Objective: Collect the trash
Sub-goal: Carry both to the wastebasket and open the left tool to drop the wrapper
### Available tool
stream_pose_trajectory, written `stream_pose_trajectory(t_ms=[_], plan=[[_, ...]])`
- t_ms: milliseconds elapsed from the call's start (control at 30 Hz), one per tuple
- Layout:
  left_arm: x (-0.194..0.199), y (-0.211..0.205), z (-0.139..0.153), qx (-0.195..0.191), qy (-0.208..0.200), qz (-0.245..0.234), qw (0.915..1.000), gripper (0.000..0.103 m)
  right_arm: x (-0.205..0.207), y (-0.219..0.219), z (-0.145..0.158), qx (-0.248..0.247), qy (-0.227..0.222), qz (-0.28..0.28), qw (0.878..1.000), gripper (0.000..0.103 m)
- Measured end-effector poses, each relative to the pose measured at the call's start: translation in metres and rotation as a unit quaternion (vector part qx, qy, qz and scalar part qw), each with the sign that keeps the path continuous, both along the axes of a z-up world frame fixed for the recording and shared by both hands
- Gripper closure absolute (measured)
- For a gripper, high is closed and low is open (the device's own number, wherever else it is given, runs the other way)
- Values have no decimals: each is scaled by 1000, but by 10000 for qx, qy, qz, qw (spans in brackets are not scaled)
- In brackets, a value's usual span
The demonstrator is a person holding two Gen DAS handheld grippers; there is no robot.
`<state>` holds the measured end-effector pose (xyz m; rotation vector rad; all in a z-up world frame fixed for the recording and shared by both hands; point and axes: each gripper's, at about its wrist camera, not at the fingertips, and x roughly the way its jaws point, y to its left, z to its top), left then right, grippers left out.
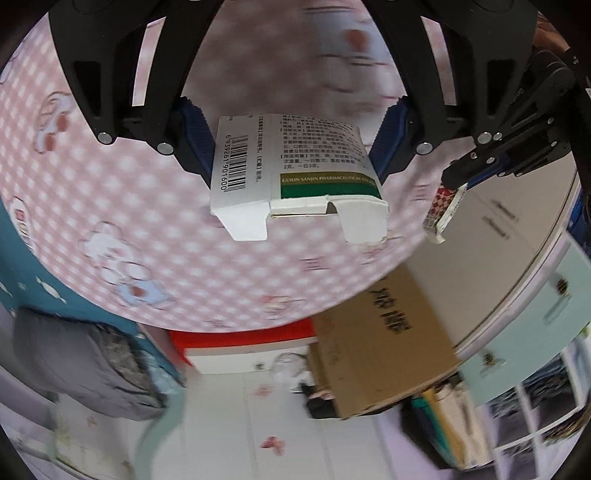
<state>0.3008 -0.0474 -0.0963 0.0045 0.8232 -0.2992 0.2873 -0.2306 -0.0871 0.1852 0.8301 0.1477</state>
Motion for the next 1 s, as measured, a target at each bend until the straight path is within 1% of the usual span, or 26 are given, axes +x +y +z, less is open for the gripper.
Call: stream_pose_trajectory(t_ms=[133,233,367,467,533,667,867,933,967,1000], plan=[[-10,48,4,-130,-41,433,9990,92,2,58,3,91,-12,487,9988,30],[-17,91,4,-225,-44,790,9966,92,4,106,2,164,2,887,9959,30],[-26,153,-4,-259,29,1321,9909,92,9,169,-5,240,88,1380,9901,30],[-31,191,-11,-273,90,1609,9866,92,11,214,-14,238,177,1712,9848,30],[-35,216,-19,-214,148,1836,9827,92,14,238,-21,235,234,1881,9816,30],[-46,269,-34,-223,250,2282,9730,92,22,294,-40,213,368,2191,9748,30],[-52,337,-55,-193,421,2834,9579,92,37,363,-68,276,509,2467,9674,29],[-53,350,-61,-148,465,2941,9545,92,42,376,-76,459,562,2533,9647,28],[-53,360,-65,-131,500,3020,9519,92,46,383,-82,614,591,2589,9621,25],[-53,365,-68,-133,520,3070,9502,92,51,390,-90,661,639,2523,9633,10]])
